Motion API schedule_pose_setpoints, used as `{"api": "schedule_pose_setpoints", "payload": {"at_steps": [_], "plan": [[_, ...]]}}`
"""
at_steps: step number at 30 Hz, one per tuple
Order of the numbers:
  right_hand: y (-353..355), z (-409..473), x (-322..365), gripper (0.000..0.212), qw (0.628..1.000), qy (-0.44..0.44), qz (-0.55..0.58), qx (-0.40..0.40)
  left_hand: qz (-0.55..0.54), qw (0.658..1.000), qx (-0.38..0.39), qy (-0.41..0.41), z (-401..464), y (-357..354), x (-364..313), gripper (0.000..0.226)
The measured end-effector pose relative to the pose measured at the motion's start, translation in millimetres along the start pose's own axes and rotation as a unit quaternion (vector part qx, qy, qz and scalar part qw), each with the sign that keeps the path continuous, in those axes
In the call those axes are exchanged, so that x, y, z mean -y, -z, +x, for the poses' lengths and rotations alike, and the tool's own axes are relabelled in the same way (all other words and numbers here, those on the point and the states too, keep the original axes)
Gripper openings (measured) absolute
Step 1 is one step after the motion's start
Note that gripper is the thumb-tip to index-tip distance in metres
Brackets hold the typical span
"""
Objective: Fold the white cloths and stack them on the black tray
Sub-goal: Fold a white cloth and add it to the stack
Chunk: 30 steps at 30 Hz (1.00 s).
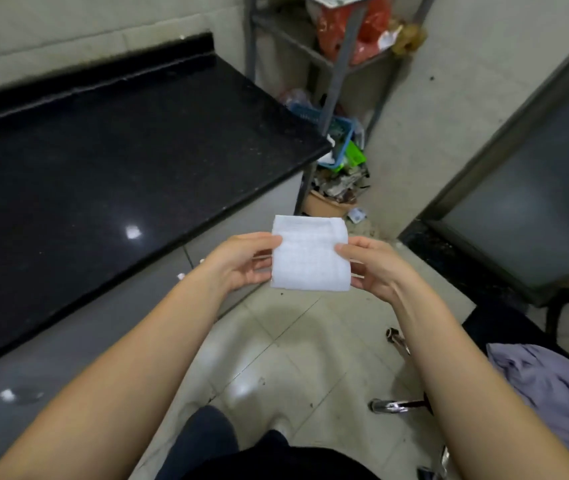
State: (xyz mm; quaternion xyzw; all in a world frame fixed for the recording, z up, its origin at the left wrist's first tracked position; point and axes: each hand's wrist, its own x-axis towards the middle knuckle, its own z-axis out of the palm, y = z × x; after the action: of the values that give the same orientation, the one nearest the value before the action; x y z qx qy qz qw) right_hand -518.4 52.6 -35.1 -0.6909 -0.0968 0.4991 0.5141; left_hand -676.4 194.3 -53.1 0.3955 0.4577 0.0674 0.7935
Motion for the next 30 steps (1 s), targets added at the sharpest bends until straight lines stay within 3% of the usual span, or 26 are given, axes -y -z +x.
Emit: {"api": "schedule_pose_setpoints", "payload": {"at_steps": [9, 17, 25, 30], "plan": [[92, 101, 85, 0.011, 0.997, 0.025, 0.068, -0.035, 0.055, 0.996, 0.065, -0.016, 121, -98, -101, 0.010], [138, 232, 250, 0.005, 0.990, 0.098, 0.089, -0.056, 0.080, 0.991, 0.074, -0.080, 238, -173, -274, 0.007], [150, 344, 415, 0.010, 0.980, 0.192, 0.051, -0.010, 0.065, 0.970, 0.060, -0.225, 294, -212, -428, 0.017], [142, 426, 526, 0.010, 0.961, 0.273, -0.030, 0.040, 0.050, 0.940, -0.014, -0.336, 327, -223, -518, 0.008]]}}
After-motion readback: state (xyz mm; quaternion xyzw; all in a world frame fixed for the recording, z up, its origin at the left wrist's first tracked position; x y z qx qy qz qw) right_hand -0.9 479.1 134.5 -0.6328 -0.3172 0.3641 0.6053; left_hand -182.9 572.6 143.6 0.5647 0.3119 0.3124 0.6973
